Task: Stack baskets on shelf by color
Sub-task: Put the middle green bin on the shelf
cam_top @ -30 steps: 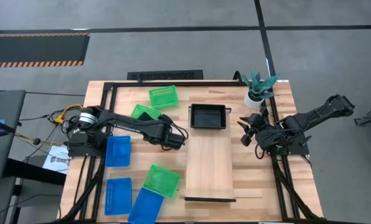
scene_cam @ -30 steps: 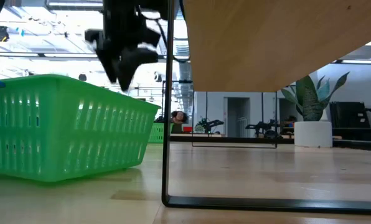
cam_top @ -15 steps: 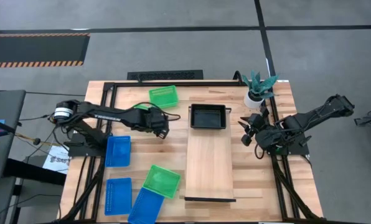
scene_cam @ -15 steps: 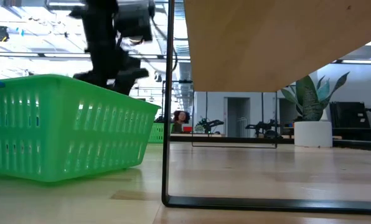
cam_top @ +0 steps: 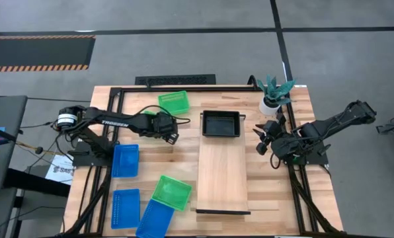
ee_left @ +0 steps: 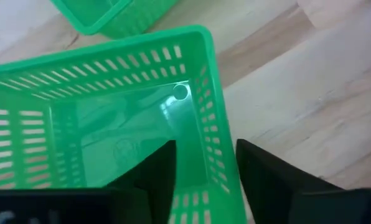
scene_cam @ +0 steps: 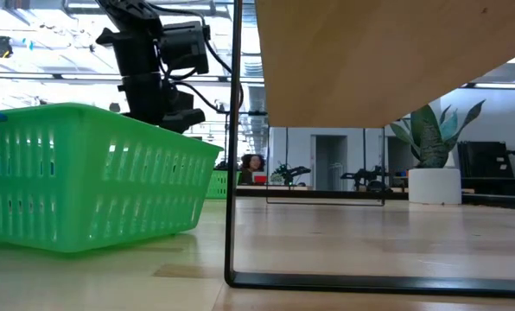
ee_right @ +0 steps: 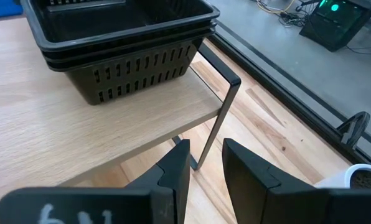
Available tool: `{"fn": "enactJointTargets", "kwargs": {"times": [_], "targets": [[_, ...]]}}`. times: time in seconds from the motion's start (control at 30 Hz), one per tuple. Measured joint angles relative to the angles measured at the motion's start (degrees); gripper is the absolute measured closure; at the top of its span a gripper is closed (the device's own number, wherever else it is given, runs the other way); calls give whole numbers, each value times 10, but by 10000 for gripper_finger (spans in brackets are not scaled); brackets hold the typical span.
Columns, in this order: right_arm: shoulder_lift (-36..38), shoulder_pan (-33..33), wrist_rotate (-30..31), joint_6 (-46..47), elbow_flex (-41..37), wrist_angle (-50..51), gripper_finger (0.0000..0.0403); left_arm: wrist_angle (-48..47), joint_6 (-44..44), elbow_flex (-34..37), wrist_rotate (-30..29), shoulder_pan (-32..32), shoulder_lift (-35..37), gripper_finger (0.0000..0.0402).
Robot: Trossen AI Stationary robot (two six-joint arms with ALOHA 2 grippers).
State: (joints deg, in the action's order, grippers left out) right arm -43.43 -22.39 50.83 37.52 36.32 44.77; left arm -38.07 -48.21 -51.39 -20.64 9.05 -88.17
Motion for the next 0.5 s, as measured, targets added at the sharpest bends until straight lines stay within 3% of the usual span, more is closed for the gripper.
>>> {"fn": "enactJointTargets", "kwargs": {"times": [0.27, 0.5], "targets": [[0, 0, -2, 4, 0, -2, 285, 23, 20, 38, 29, 17, 0, 383], [0, 0, -5, 11, 0, -2, 285, -12, 36, 13, 55, 10, 0, 400]]}}
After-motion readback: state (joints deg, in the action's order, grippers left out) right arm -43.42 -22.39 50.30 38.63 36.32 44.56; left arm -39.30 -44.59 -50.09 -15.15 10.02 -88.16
